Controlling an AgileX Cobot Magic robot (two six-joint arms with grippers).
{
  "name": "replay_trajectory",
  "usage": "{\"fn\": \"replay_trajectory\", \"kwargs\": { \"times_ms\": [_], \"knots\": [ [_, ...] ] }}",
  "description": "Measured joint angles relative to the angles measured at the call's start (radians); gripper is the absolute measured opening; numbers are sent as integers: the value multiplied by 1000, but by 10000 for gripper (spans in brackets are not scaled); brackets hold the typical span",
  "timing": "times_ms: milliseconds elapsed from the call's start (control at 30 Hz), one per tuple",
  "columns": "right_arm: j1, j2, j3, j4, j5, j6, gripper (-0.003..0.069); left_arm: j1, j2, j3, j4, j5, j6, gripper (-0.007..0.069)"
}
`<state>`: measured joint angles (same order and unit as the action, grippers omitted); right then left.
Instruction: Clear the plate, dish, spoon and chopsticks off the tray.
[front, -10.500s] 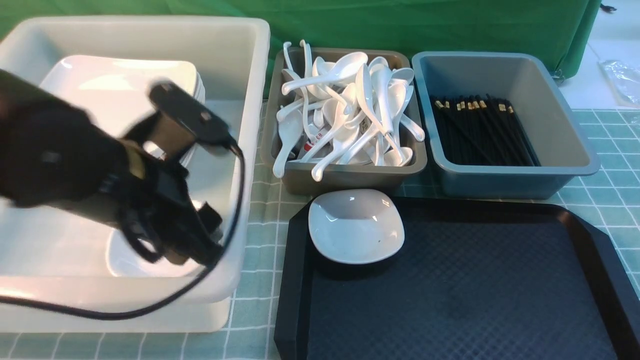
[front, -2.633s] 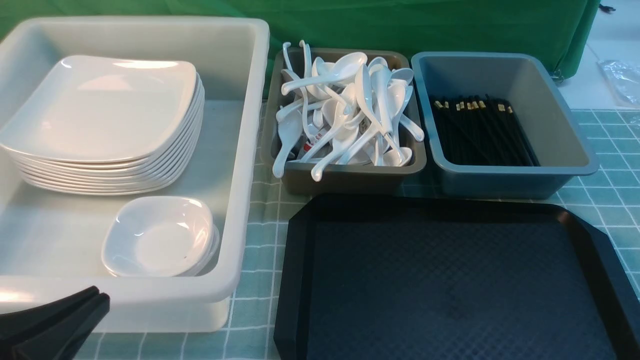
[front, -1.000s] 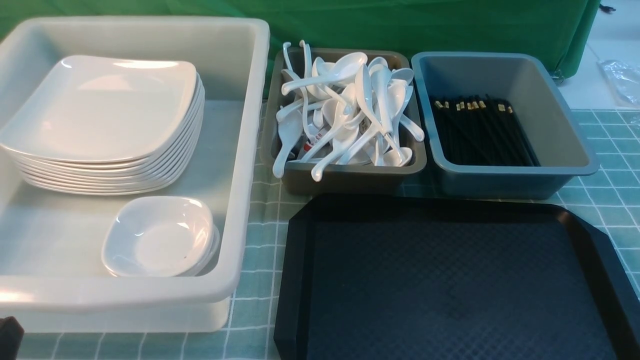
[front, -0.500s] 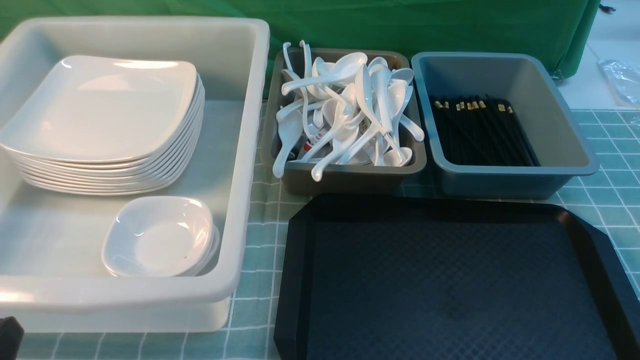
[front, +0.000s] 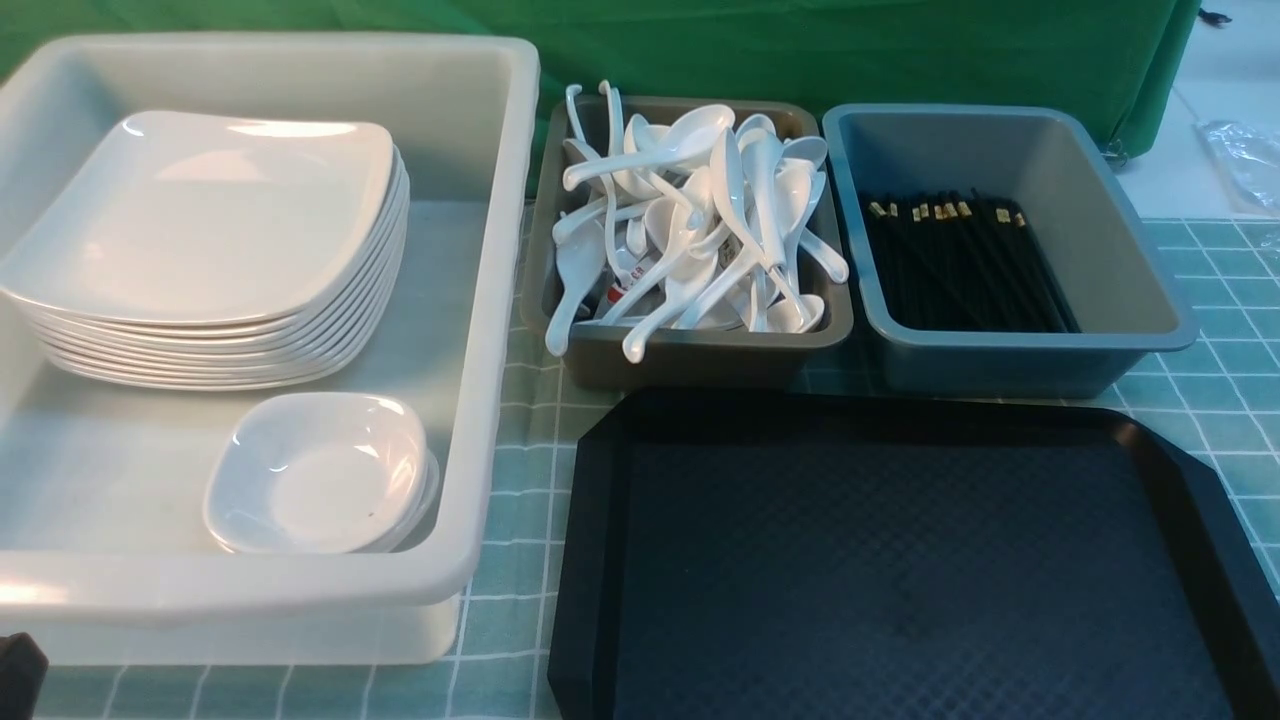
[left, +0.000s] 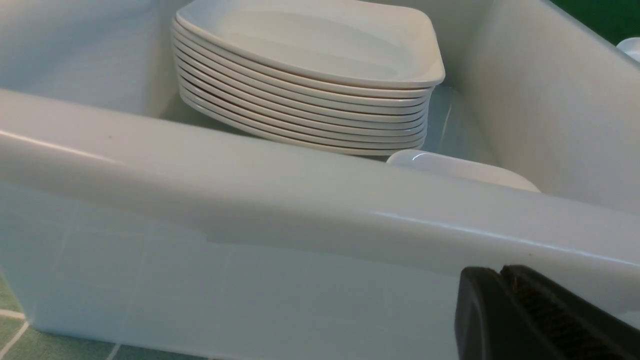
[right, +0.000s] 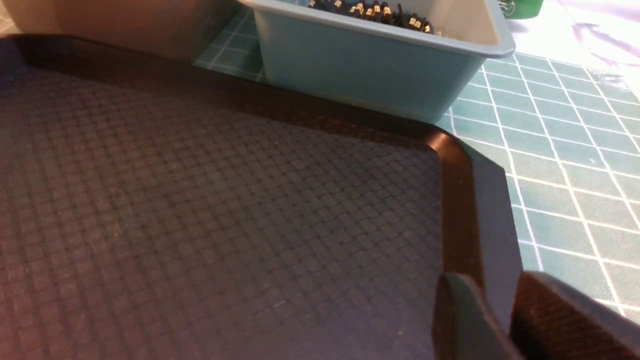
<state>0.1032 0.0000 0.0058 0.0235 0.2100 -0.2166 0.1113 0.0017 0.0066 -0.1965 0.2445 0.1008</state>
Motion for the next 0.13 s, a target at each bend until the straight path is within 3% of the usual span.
{"fn": "replay_trajectory", "kwargs": {
  "times_ms": [133],
  "knots": [
    [0,0,0,0,0,0,196,0,0,0,0,0,0,17]
  ]
}}
